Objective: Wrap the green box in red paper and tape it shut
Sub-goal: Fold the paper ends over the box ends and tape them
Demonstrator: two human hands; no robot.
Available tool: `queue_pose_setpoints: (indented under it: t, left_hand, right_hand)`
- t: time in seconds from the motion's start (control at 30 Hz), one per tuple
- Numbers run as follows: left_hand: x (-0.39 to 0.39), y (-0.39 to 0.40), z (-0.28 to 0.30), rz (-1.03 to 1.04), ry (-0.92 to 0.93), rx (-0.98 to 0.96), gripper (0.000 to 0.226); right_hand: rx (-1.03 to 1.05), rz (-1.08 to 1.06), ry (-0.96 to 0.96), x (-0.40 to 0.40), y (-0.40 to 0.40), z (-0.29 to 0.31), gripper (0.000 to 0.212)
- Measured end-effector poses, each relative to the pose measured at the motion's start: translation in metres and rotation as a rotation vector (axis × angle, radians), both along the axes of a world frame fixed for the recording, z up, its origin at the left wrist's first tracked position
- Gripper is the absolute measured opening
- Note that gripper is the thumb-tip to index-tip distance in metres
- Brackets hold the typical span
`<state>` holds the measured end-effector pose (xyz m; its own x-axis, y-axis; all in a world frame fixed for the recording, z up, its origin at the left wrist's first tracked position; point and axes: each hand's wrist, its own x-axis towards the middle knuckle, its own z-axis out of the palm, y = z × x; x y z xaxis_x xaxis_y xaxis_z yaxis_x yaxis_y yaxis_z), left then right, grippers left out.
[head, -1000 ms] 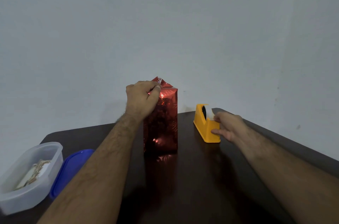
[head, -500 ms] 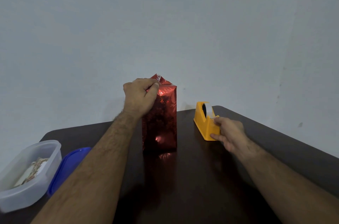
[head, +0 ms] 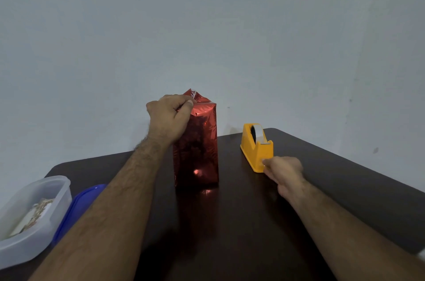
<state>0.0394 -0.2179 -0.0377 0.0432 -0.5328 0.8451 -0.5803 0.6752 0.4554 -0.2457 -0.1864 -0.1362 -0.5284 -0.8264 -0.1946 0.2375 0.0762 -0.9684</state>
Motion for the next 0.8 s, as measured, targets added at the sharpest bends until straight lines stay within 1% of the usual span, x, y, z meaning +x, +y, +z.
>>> queue_pose_setpoints:
  t: [0.07, 0.1, 0.13, 0.2, 0.23, 0.27, 0.33, 0.43, 0.53, 0.57, 0.67, 0.8]
  left_hand:
    - [0.0, -0.001, 0.0, -0.001, 0.01, 0.003, 0.026]
    - [-0.001, -0.001, -0.001, -0.006, 0.019, 0.004, 0.025]
    - [0.0, -0.001, -0.001, -0.011, 0.029, 0.003, 0.025]
    - [0.001, -0.002, -0.001, -0.019, 0.038, 0.013, 0.026]
    - [0.001, -0.003, -0.002, -0.02, 0.039, 0.021, 0.026]
    - [0.002, -0.003, -0.001, -0.02, 0.043, 0.024, 0.025]
    - [0.003, 0.0, 0.001, -0.033, 0.045, 0.036, 0.024]
    - [0.002, 0.004, 0.004, -0.042, 0.043, 0.039, 0.022]
    - [0.003, 0.006, 0.008, -0.046, 0.058, 0.053, 0.021]
    - [0.002, 0.006, 0.007, -0.045, 0.056, 0.063, 0.023]
    - [0.004, 0.004, 0.007, -0.016, 0.045, 0.055, 0.026]
    - [0.004, 0.007, 0.009, -0.01, 0.032, 0.046, 0.028]
  right_hand:
    - [-0.035, -0.005, -0.007, -0.001, 0.004, -0.002, 0.046]
    - [-0.064, -0.008, -0.007, 0.0, 0.009, -0.001, 0.039]
    - [-0.118, -0.013, 0.033, 0.002, 0.013, 0.003, 0.027]
    - [-0.28, -0.01, 0.204, 0.008, 0.02, 0.016, 0.01]
    - [-0.365, 0.007, 0.272, 0.011, 0.023, 0.028, 0.012]
    - [-0.442, 0.052, 0.293, 0.015, 0.023, 0.043, 0.014]
    - [-0.518, 0.206, 0.306, 0.022, 0.022, 0.083, 0.008]
    - [-0.539, 0.434, 0.435, 0.034, 0.009, 0.142, 0.007]
    - [-0.525, 0.58, 0.573, 0.052, -0.006, 0.189, 0.003]
    - [-0.509, 0.63, 0.623, 0.056, -0.01, 0.198, 0.002]
    - [-0.443, 0.746, 0.795, 0.072, -0.019, 0.219, 0.01]
    - [-0.341, 0.769, 0.924, 0.085, -0.033, 0.225, 0.004]
